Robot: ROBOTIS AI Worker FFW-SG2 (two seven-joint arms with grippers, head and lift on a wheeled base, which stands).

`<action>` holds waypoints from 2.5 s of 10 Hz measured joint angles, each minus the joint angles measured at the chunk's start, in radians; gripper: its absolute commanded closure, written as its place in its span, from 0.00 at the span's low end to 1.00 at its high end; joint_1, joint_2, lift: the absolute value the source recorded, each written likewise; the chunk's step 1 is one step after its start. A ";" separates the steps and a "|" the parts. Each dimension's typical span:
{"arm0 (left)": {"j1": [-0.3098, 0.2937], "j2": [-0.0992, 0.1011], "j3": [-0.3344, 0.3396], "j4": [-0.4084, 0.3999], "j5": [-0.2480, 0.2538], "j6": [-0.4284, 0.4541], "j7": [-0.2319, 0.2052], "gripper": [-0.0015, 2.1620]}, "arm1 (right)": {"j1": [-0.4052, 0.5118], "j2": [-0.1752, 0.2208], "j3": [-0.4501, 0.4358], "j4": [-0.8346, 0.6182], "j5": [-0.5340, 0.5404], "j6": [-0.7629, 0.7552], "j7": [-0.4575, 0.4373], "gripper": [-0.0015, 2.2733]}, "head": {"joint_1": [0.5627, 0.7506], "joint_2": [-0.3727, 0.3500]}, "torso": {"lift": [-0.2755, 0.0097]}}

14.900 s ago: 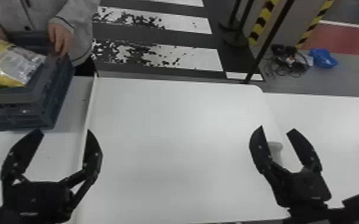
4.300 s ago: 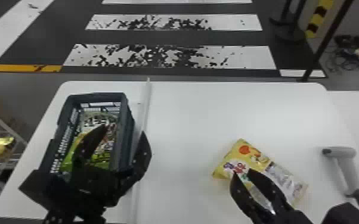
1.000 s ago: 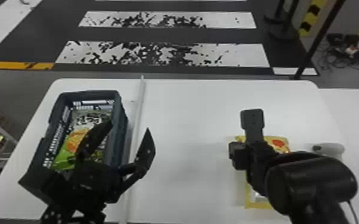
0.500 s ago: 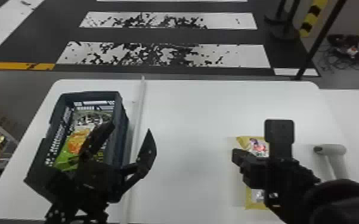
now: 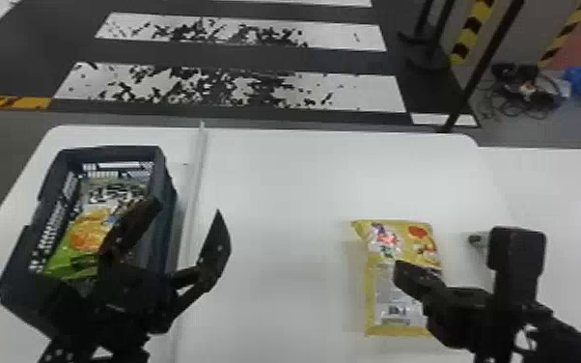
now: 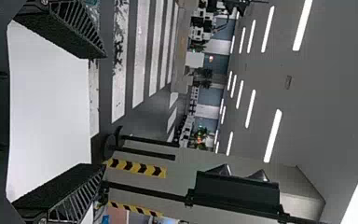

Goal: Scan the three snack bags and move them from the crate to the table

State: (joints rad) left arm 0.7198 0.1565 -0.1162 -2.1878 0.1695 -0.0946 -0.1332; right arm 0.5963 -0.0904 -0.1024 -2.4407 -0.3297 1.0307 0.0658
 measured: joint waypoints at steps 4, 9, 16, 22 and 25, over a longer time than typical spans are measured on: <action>0.012 0.004 -0.011 0.006 -0.007 -0.014 0.003 0.02 | -0.080 -0.002 -0.013 0.209 0.044 -0.243 0.094 0.99 | 0.70 0.36 | 0.75; 0.013 0.003 -0.006 0.007 -0.017 -0.008 0.004 0.02 | -0.138 -0.011 0.002 0.472 0.071 -0.408 0.097 0.99 | 0.70 0.32 | 0.75; 0.004 0.000 -0.005 0.008 -0.018 -0.013 0.011 0.02 | -0.058 -0.016 -0.027 0.324 0.031 -0.447 0.136 0.00 | 0.70 0.34 | 0.75; -0.001 -0.001 0.007 0.021 -0.001 -0.007 0.017 0.02 | -0.020 -0.051 -0.306 0.299 0.027 -0.363 0.227 0.04 | 0.70 0.09 | 0.75; -0.003 -0.003 0.001 0.018 0.000 0.024 0.026 0.02 | -0.087 -0.108 -0.322 0.473 0.059 -0.412 0.241 0.04 | 0.70 0.03 | 0.75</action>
State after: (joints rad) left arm 0.7163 0.1533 -0.1147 -2.1700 0.1691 -0.0706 -0.1074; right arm 0.5096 -0.1983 -0.4241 -1.9675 -0.2711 0.6186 0.3072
